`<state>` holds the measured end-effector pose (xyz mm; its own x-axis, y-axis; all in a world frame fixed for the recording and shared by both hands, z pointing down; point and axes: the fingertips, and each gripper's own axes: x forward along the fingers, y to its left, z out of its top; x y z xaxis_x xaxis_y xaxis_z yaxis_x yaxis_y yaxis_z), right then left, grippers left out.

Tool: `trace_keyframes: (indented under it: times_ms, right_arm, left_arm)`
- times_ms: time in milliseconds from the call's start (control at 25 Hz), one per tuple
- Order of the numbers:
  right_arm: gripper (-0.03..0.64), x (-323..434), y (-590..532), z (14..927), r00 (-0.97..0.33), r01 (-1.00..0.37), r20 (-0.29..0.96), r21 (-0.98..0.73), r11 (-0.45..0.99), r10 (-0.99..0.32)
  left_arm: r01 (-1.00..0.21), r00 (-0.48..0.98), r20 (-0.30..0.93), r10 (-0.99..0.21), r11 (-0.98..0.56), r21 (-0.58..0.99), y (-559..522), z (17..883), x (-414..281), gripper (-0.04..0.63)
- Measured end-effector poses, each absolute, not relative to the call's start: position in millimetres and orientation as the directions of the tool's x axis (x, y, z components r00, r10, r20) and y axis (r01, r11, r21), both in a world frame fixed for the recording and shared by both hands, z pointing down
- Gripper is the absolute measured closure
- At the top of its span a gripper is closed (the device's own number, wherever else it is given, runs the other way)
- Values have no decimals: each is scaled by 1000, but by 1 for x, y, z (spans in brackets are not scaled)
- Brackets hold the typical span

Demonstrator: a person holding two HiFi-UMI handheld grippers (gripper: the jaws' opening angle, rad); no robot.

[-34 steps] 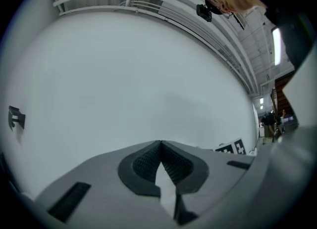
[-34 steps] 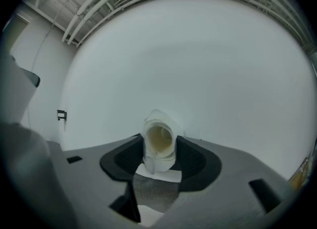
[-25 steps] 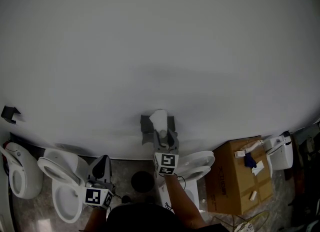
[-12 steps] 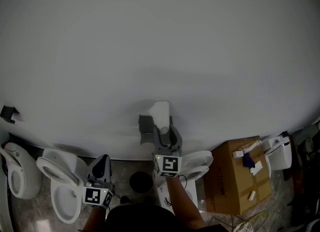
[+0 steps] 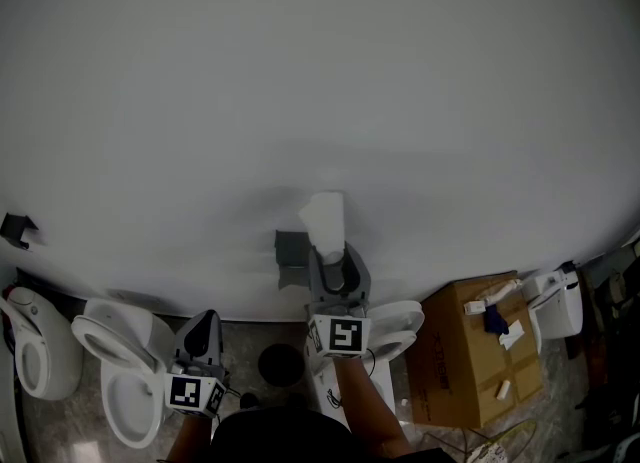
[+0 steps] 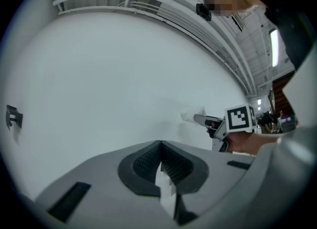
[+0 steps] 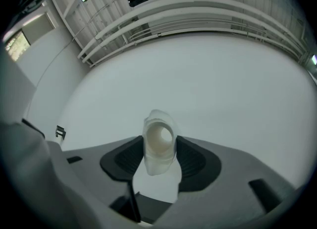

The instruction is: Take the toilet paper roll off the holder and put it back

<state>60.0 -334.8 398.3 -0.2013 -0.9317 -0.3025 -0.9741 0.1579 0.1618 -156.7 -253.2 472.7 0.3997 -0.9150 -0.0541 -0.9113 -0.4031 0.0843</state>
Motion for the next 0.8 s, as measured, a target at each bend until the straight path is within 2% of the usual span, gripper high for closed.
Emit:
trace_keyframes:
  times_ms: [280,800]
  right_arm:
    - [405,57,-331,389,-203,-975,-320,151,162,-925]
    - [405,60,-339,420,-200,-974,-273,158,161,-941]
  left_arm:
    - [-911,399,-62,-915,-403,87,-252,471,-157,592]
    - [-913,397,-50,-917,-400,85,-250,473,-159,592]
